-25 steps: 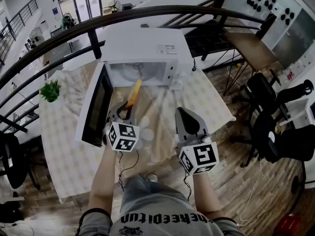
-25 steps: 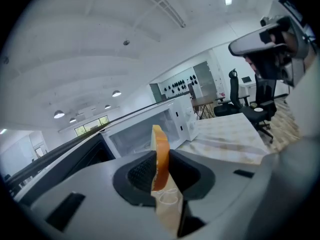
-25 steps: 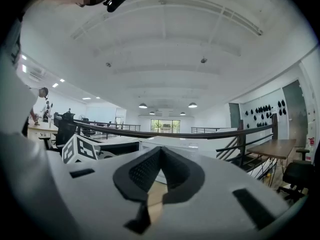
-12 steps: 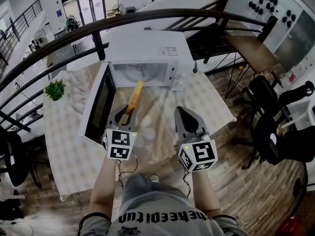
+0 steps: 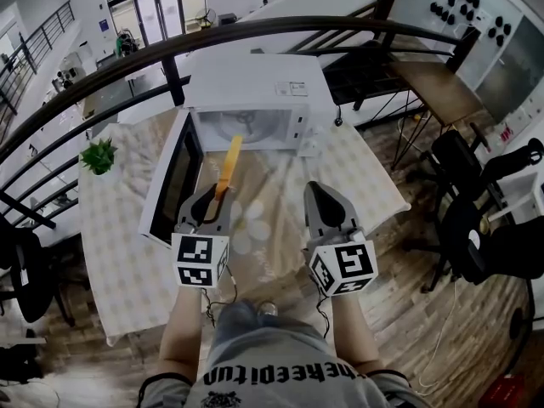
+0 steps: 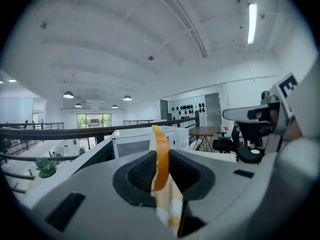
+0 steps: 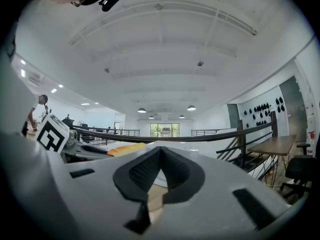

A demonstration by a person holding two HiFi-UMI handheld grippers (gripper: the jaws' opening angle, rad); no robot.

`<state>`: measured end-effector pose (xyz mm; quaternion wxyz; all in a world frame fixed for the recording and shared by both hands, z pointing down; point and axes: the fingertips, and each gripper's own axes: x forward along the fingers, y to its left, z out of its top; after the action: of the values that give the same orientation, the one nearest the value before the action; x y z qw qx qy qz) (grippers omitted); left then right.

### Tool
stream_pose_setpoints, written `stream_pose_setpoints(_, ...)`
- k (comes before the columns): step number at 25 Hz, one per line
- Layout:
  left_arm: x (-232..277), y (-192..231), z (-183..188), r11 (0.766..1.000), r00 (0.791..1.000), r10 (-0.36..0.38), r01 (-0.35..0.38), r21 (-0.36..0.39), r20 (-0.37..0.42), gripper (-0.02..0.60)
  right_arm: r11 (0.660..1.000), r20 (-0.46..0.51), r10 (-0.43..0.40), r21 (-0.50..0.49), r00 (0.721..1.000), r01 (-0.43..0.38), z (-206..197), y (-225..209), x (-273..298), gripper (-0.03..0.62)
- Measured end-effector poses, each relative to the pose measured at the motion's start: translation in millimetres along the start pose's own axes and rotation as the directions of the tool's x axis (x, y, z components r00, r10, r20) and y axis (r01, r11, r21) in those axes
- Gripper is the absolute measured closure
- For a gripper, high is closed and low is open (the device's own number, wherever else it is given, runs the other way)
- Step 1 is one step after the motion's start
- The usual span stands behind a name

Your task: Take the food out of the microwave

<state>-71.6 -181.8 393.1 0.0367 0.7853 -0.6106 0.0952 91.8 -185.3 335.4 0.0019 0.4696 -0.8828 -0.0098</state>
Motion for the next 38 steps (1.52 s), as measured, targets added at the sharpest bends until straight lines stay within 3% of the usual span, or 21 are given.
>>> stream_pose_setpoints(17, -35.5, 7.8, 33.2, 0.994, 0.993, 0.042, -0.03, -0.106, 0.108, 0.508, 1.0, 0.017, -0.008, 0.0, 1.0, 0.008, 9.4, -0.3, -8.0, 0.589)
stream_pose_setpoints(28, -59.0, 15.9, 53.1, 0.987, 0.977, 0.113, -0.089, -0.137, 0.18, 0.508, 1.0, 0.043, -0.001, -0.018, 0.999, 0.002, 19.9, 3.6, -19.3, 0.589)
stream_pose_setpoints(38, -68.6, 10.0, 59.7, 0.985, 0.973, 0.116, -0.087, -0.151, 0.201, 0.508, 1.0, 0.054, 0.002, -0.02, 0.999, -0.001, 26.7, 2.9, -28.1, 0.589)
